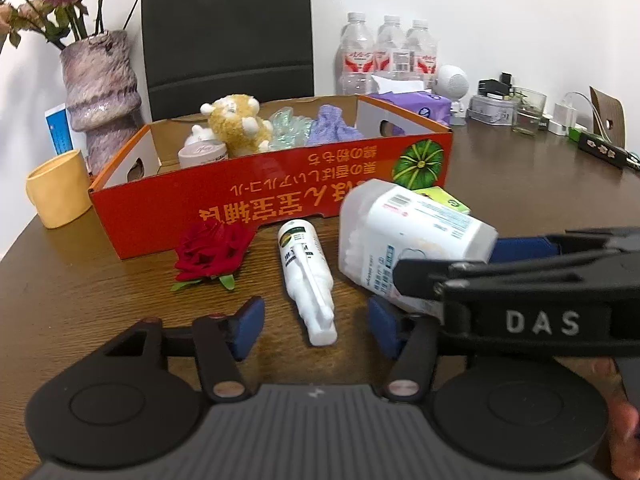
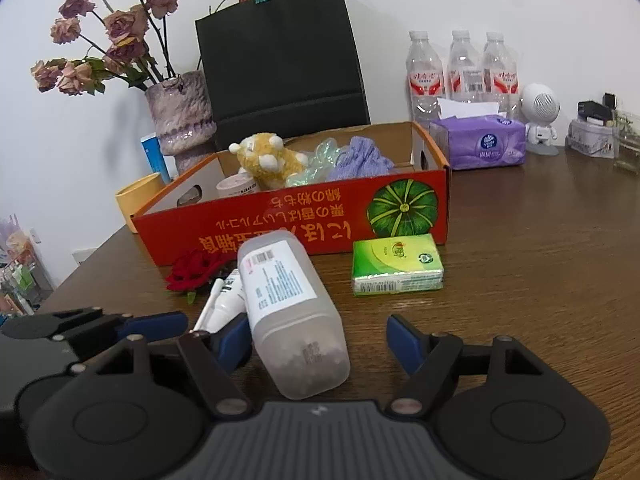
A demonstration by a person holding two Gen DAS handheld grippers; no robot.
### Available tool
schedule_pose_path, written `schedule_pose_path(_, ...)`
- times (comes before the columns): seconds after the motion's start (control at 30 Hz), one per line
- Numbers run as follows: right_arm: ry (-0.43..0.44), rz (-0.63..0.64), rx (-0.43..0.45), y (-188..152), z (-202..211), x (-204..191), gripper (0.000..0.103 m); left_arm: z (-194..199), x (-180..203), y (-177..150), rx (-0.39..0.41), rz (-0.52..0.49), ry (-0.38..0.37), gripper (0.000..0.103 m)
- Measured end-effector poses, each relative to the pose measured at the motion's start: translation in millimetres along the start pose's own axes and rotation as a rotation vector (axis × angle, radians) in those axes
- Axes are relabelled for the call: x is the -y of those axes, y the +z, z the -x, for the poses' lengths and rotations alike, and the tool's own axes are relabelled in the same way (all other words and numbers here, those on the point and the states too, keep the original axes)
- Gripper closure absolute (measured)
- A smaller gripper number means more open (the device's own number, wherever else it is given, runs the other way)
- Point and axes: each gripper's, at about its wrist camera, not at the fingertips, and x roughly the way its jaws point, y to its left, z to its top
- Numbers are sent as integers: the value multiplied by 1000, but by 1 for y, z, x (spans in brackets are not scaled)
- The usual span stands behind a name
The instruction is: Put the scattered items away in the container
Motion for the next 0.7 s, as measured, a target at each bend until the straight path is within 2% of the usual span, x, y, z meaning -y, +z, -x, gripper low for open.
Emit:
schedule_pose_path(0.03,7,-8,-1,0,-1,1,36,-3,-2,1,-9,14,-1,66)
schedule_pose_path(0.07,15,-16,0,0,-2,2,40,-5,-3,2,-15,24,0,79)
schedule_pose_path(0.1,22,-25,1,0,-3,4,48,-6,-4,3,-14,30,0,82)
schedule_pose_path(0.13,26,-33,3,0,-3,5,55,-7,-6,3,-13,37,1,82)
schedule_pose_path(0.2,15,-34,10,0,-4,6,59,-7,-8,3,-14,51,0,83)
schedule_pose_path(0.7,25,-22,24,-7,2,4,60,0,-16,-2,-11,88,-20,83)
